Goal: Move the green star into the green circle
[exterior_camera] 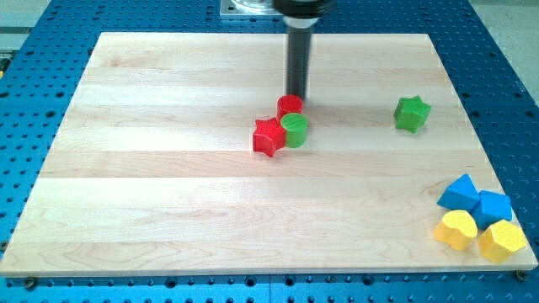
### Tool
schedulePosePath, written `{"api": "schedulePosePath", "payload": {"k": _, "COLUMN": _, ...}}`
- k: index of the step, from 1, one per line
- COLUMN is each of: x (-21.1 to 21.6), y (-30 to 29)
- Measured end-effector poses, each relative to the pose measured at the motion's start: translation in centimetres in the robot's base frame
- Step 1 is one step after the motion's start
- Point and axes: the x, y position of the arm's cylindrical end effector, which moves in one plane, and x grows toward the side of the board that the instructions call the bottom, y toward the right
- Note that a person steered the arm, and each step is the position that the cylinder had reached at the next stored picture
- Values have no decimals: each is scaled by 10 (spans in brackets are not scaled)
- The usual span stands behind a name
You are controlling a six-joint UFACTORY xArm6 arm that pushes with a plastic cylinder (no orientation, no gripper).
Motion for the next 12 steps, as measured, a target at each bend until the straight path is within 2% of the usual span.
{"api": "schedulePosePath", "payload": {"k": 1, "x": -13, "y": 64}}
{"api": "schedulePosePath", "payload": {"k": 2, "x": -5, "y": 112}}
{"api": "schedulePosePath", "payload": {"k": 3, "x": 39, "y": 129}}
{"api": "schedulePosePath", "payload": {"k": 4, "x": 55, "y": 136}}
{"api": "schedulePosePath", "payload": {"k": 5, "x": 52, "y": 155}}
{"api": "schedulePosePath", "payload": {"k": 6, "x": 31, "y": 202}}
{"api": "schedulePosePath", "payload": {"k": 7, "x": 55, "y": 244}}
{"api": "schedulePosePath", "payload": {"k": 8, "x": 86, "y": 230}}
{"api": "schedulePosePath", "payload": {"k": 9, "x": 82, "y": 226}}
{"api": "schedulePosePath", "payload": {"k": 10, "x": 50, "y": 219}}
{"api": "schedulePosePath", "payload": {"k": 11, "x": 46, "y": 190}}
{"api": "schedulePosePath", "payload": {"k": 12, "x": 49, "y": 199}}
